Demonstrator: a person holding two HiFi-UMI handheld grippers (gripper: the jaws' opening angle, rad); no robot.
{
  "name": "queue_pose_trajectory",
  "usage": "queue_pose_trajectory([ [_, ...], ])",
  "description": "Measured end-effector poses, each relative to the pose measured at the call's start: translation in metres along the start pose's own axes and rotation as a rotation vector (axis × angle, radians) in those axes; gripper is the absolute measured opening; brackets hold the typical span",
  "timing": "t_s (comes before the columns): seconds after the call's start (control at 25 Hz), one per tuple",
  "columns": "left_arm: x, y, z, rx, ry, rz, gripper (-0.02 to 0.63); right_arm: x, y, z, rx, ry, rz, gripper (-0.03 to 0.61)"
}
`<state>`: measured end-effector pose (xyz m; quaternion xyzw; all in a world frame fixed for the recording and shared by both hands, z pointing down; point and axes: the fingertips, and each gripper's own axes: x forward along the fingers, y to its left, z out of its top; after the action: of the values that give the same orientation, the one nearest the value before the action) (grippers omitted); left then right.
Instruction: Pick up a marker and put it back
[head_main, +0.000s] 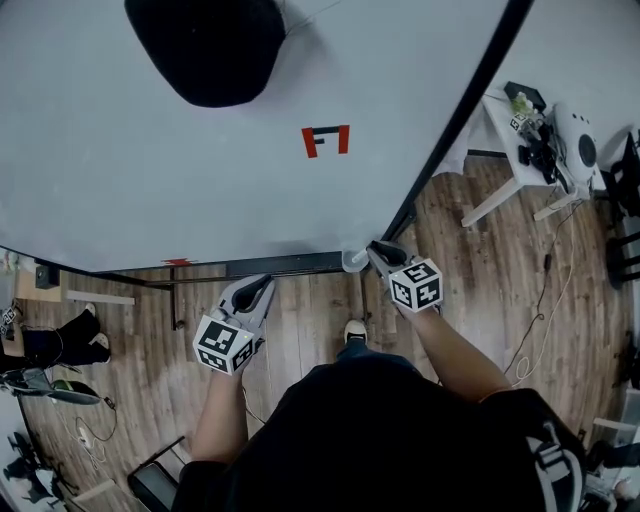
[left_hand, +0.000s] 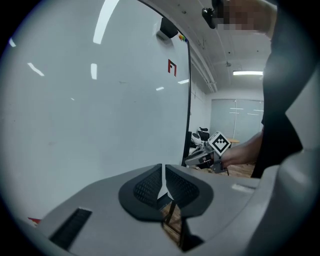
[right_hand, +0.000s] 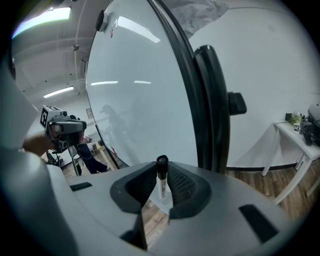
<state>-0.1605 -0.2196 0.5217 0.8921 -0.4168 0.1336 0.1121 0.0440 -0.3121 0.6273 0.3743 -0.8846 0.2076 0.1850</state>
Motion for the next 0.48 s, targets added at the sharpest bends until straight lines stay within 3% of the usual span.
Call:
queue_pose_trajectory([
  [0.48, 0.009, 0.004, -0.006, -0.027, 0.023, 0.034, 0.032, 0.035, -0.007, -0.033, -0.019, 0.084, 0.049, 0.063],
])
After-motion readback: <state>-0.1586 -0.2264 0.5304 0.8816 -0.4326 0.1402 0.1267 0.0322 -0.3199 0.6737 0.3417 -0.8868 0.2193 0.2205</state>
